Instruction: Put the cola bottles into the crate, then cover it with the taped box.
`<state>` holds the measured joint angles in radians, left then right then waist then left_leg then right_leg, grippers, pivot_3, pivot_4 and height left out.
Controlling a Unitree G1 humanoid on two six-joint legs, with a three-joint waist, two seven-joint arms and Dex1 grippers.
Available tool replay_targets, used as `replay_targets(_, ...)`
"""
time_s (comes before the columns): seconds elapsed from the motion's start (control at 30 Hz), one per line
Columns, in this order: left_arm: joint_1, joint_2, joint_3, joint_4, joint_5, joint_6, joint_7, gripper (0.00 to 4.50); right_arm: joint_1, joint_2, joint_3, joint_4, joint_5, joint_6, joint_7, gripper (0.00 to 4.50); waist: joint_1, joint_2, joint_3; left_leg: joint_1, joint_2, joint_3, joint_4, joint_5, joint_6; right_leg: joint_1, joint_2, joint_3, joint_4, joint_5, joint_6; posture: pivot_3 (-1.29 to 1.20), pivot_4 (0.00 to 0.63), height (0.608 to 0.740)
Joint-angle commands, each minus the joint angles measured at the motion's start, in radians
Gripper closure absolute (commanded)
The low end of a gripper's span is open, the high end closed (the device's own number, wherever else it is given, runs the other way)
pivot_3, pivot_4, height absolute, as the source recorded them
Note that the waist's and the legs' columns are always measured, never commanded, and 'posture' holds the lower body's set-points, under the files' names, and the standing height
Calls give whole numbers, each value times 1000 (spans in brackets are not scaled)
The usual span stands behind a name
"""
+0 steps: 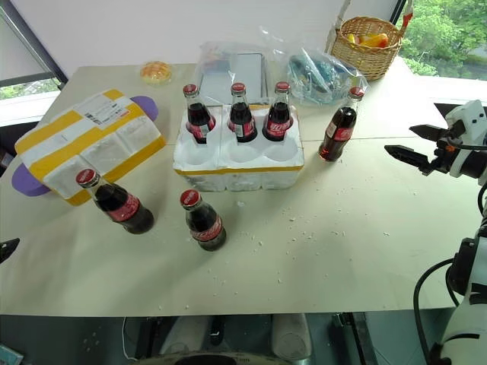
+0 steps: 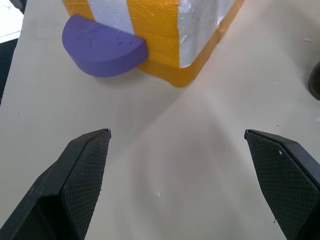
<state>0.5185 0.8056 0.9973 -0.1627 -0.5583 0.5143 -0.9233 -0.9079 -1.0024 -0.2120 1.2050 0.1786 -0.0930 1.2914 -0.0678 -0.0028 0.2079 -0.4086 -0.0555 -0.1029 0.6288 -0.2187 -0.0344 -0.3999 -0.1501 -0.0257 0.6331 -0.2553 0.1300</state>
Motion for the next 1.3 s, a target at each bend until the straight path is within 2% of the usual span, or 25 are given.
replay_targets(0.03, 7, 11, 31, -24, 0, -23, -9, 23, -34, -16, -22, -18, 9, -1, -1, 0, 0, 0, 0, 0, 0, 0, 0, 0, 0, 0, 0, 0, 0, 0, 0, 0, 150, 737)
replay_targets(0.5, -28, 16, 29, -31, -21, 0, 17, 23, -44, -10, -13, -38, 7, 40, 24, 0, 0, 0, 0, 0, 0, 0, 0, 0, 0, 0, 0, 1, 0, 0, 0, 0, 150, 737)
replay_targets(0.63, -61, 31, 35, -77, -78, 40, -3, 23, -74, -15, -8, -48, 6, 61, 42, 0, 0, 0, 0, 0, 0, 1, 0, 0, 0, 0, 0, 1, 0, 0, 0, 0, 150, 737)
replay_targets(0.77, -84, 64, 44, -125, -174, 108, -55, 23, -113, -35, 2, -111, 25, 141, 154, 0, -1, 0, 0, 0, 0, 1, 0, 0, 0, 0, 0, 2, 0, 0, 0, 0, 150, 737)
replay_targets(0.9, -74, 128, 16, -148, -201, 146, -141, 23, -61, -67, 44, -329, 102, 279, 311, 0, 0, 1, 0, 0, 0, 1, -1, 0, 0, -1, 0, 2, 0, 1, 1, 0, 150, 737)
replay_targets(1.07, -100, 182, -67, -182, -215, 167, -204, 23, 133, -151, 76, -763, 366, 521, 323, 0, 9, 1, 0, -1, 1, 2, -3, 0, 0, -4, 0, 2, 1, 2, 4, 0, 150, 737)
replay_targets(1.17, -132, 200, -110, -191, -224, 181, -222, 23, 185, -168, 54, -897, 441, 611, 323, 0, 14, 1, 0, -1, 1, 3, -2, 0, 0, -4, 0, 3, 1, 1, 2, 0, 150, 737)
replay_targets(1.3, -223, 216, -260, -175, -182, 141, -218, 23, 239, -163, 12, -1110, 543, 753, 314, 0, 27, 2, 0, -1, 2, 8, -1, 0, 0, -5, 0, 7, 1, 0, 0, 0, 150, 737)
